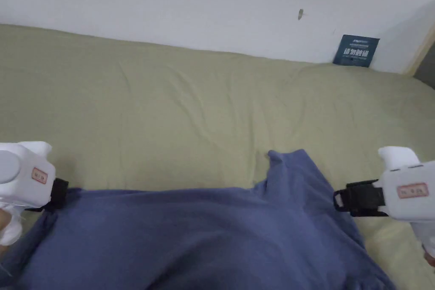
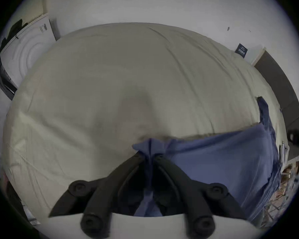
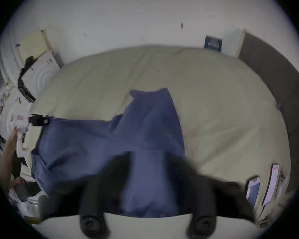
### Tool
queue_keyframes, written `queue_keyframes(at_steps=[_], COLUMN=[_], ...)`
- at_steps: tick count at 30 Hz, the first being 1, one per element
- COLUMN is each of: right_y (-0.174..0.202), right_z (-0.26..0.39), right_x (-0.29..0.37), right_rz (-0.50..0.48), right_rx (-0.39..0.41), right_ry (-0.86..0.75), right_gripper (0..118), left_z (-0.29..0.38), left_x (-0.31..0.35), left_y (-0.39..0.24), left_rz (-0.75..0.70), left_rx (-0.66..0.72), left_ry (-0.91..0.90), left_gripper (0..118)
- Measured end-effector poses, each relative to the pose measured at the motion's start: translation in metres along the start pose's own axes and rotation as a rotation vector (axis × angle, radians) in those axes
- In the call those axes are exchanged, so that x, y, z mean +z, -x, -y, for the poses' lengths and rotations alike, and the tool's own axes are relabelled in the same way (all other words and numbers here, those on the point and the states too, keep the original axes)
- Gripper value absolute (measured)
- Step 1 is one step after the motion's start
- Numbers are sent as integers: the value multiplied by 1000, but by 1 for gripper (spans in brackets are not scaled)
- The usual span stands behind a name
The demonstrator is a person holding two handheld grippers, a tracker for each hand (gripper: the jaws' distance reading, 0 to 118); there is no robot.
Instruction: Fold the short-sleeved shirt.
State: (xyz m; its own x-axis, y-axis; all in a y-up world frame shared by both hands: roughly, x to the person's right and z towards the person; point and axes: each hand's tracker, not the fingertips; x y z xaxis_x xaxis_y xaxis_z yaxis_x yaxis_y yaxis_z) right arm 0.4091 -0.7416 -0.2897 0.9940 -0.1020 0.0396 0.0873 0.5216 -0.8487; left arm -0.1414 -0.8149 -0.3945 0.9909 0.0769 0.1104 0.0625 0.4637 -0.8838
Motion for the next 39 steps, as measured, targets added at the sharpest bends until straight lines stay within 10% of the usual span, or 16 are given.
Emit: queue_keyframes(at_steps=[1,2,12,14,16,30,39], right_y=[-6,-12,-23,-24,-17,22,8], right_z=[-18,-33,-63,-65,-63,-12,111], right_x=[-20,-46,-120,-114,-106,71,144], right_rz=[8,23,174,166,176,40,-35], right_rx=[-1,-9,-60,-86,-96,90,31], right_ry=[72,169,291,274,253,-31,-62], right_gripper=[106,106,70,48,0,0,0], left_z=[1,3,4,4,2,36,144], left_x=[0,0,-3,-3,-1,130,179], left_y=[0,1,11,12,10,12,37], left_rz=[6,9,73,78,77,165,184], left_rx=[-5,-15,11,13,19,-85,-127], left_ry=[5,-1,10,15,16,-147,-193], left_gripper=[9,9,9,9,9,8,8])
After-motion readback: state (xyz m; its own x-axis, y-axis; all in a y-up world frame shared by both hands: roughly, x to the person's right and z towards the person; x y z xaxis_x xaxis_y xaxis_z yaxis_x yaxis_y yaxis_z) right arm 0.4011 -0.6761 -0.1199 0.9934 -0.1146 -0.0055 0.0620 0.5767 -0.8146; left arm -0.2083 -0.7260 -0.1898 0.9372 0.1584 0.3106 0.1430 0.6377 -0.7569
